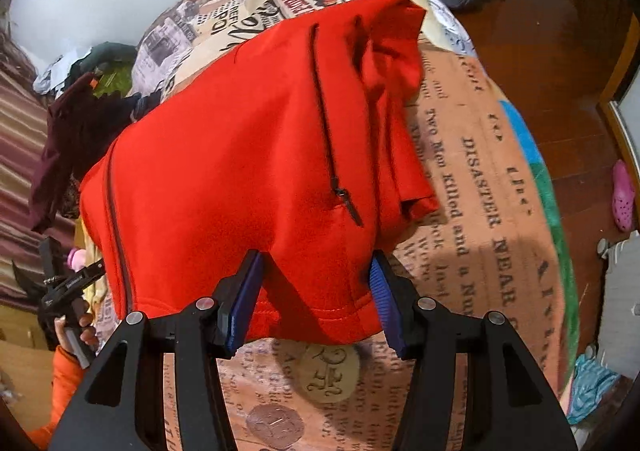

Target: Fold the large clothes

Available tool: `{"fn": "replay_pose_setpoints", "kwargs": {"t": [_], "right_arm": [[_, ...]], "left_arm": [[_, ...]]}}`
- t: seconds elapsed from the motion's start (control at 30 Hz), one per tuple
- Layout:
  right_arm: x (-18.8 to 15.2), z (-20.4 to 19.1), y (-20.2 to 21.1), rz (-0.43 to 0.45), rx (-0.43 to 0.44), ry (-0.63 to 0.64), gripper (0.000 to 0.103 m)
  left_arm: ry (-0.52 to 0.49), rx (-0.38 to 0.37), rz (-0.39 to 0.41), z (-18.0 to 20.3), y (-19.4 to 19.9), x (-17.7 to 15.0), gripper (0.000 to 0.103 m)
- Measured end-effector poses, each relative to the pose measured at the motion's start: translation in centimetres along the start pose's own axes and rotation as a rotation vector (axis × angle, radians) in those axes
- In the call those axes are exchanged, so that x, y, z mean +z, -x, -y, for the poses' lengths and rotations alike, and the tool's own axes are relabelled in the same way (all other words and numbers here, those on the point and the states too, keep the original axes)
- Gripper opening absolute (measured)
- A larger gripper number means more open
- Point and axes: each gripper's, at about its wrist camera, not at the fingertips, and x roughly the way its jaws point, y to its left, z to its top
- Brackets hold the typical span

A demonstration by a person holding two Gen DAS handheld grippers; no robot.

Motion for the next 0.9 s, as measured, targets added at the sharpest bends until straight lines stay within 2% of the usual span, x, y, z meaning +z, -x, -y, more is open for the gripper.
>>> {"fn": "replay_pose_setpoints", "kwargs": {"t": [0.1,0.13,0.17,0.23,0.33,0.5,0.57,0.67,0.73,0.83,0.9], "right_arm": [[-0.7,-0.8,0.4,0.001,0.0,0.034,0.033],[-0.8,-1.0,0.5,-0.001,-0.004,0.044,0.021],[-1.0,-1.2,0.7,-0.004,0.003,0.055,0.012],[-1.2,-1.9,1.7,0.013,0.049,0.068,0.011],[-0.6,-3.1,3.7,0.069,0.091,0.091,0.011],[2.2,-5.6,5.5,0.132,0.115,0.139,0.01],[4.2,-6.7,5.7,0.148,0.102,0.156,0.01],[7.8,-8.2,6.1,0.191,0.075,0.168,0.01],[9.7,-8.2,6.2,0.218,0.071,0.138,0.01],[12.6,-7.1,6.1,0.279,0.011,0.08,0.01],[13.9,-6.2,5.1,0.28,-0.045,0.058,0.012]], "left_arm": [[-0.027,-0.009,-0.021,0.5,0.5,-0.8,0.03],[-0.035,-0.022,-0.03,0.8,0.8,-0.9,0.017],[-0.04,-0.044,-0.04,1.2,1.2,-0.9,0.013],[-0.065,-0.083,-0.032,2.4,2.5,-0.8,0.01],[-0.138,-0.098,0.019,5.3,5.0,-0.1,0.009],[-0.267,-0.186,0.17,11.6,10.8,3.2,0.009],[-0.311,-0.191,0.233,13.9,12.8,5.1,0.009],[-0.357,-0.147,0.297,16.1,14.0,7.9,0.009],[-0.358,-0.08,0.329,16.9,14.0,10.4,0.009],[-0.319,0.013,0.326,16.6,11.5,13.7,0.009],[-0.284,0.084,0.306,15.2,10.2,15.0,0.009]]}}
